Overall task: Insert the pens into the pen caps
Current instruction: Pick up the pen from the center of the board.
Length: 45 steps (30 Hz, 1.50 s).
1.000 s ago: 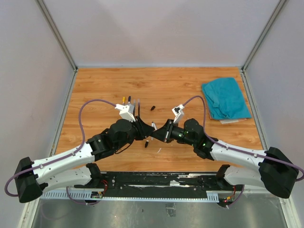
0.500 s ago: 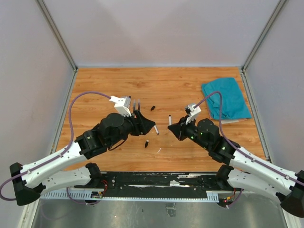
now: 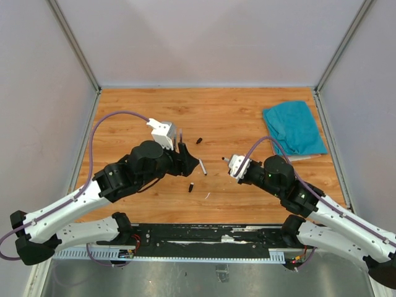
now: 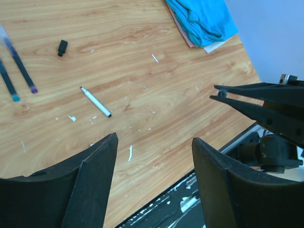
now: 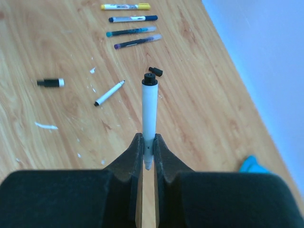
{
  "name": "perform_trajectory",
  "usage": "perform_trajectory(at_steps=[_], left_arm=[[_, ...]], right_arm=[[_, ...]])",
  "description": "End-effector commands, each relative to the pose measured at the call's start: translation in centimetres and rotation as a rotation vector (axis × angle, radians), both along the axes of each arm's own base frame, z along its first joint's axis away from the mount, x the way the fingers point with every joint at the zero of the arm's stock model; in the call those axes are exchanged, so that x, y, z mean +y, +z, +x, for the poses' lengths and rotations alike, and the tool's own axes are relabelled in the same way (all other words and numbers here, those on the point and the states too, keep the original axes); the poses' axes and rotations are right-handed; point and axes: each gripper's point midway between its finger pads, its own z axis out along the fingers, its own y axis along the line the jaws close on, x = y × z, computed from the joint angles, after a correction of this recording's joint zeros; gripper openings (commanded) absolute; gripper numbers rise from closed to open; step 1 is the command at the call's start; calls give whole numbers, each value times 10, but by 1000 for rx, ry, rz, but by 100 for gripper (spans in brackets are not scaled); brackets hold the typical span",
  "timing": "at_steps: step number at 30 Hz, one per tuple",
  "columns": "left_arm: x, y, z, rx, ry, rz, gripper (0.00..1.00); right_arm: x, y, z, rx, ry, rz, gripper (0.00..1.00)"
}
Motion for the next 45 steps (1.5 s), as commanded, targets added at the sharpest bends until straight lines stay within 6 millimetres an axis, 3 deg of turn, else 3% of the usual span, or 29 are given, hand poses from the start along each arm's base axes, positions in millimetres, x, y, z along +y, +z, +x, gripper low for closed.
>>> perform_trajectory(at_steps=[1, 11, 19, 35, 45], left_arm=[[-2, 6, 0, -46, -64, 103, 70], [-33, -1, 0, -33, -193, 146, 70], [-61, -7, -7, -7, -317, 143, 68], [-82, -45, -20, 70, -430, 134, 50], [-85, -49, -17, 77, -428, 145, 14]], right_arm=[[12, 9, -17, -309, 326, -278, 1], [31, 8, -25, -689, 682, -647, 1], [52, 2, -17, -825, 784, -820, 1], [70, 19, -20, -935, 750, -785, 1], [71, 16, -22, -936, 757, -793, 1]])
